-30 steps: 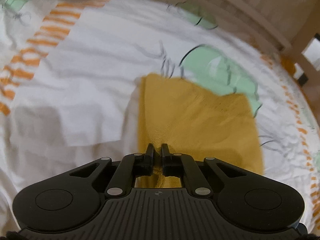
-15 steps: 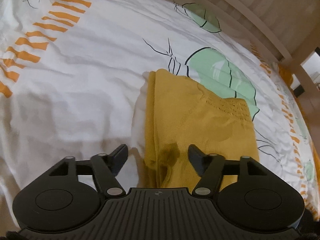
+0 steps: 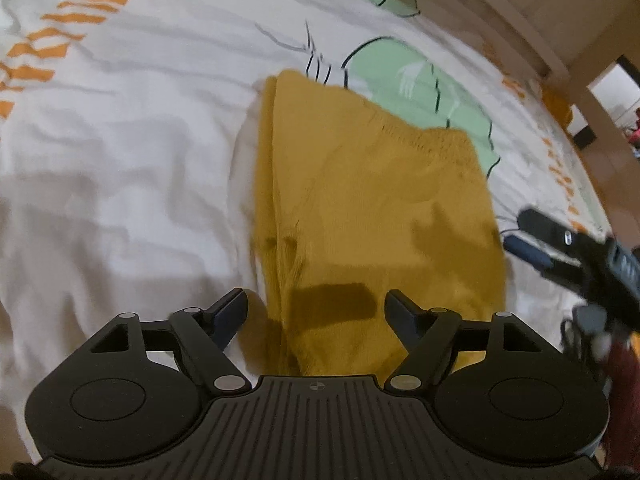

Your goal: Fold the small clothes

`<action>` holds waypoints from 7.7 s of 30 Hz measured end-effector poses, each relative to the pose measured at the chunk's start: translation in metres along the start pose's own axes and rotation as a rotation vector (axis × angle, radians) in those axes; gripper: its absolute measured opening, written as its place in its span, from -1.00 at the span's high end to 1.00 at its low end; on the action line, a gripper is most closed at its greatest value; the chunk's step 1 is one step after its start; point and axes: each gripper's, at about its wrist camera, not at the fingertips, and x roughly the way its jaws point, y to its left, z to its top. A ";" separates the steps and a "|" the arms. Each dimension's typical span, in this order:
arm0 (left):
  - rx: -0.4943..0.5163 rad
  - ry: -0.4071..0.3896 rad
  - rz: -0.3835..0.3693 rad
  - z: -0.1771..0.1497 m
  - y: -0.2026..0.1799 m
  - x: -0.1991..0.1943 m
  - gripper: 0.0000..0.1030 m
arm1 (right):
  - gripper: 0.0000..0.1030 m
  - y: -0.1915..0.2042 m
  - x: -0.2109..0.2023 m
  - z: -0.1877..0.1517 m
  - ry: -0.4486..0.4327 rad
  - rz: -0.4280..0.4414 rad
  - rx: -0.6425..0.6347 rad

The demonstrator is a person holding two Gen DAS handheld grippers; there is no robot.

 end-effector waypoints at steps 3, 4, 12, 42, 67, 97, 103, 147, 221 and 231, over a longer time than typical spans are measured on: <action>0.014 0.005 0.009 0.000 -0.002 0.003 -0.47 | -0.94 -0.009 0.016 0.004 0.031 0.020 0.044; 0.013 0.005 0.003 0.000 -0.002 0.004 -0.50 | -0.94 -0.013 0.016 0.005 0.041 0.029 0.053; -0.065 0.006 -0.131 0.005 0.000 0.022 -0.82 | -1.00 -0.022 0.043 0.011 0.088 0.113 0.073; -0.104 -0.004 -0.137 0.001 -0.007 0.014 0.38 | -1.00 -0.026 0.052 0.017 0.111 0.210 0.096; -0.194 0.051 -0.187 -0.005 0.001 0.016 0.18 | -0.97 -0.032 0.051 0.016 0.103 0.229 0.118; -0.185 0.165 -0.476 -0.142 -0.062 -0.054 0.75 | 0.29 -0.007 -0.116 -0.067 0.257 0.039 0.218; -0.143 0.124 -0.295 -0.172 -0.067 -0.039 0.70 | 0.14 -0.014 -0.144 -0.096 0.189 -0.056 0.221; 0.149 -0.239 0.178 -0.162 -0.107 -0.025 -0.31 | -0.92 0.015 -0.200 -0.148 -0.068 -0.266 -0.029; 0.215 -0.256 0.400 -0.263 -0.180 -0.128 -0.85 | -0.98 0.114 -0.273 -0.224 -0.182 -0.592 -0.249; 0.212 -0.237 0.387 -0.266 -0.178 -0.128 -0.85 | -0.98 0.106 -0.272 -0.228 -0.123 -0.489 -0.178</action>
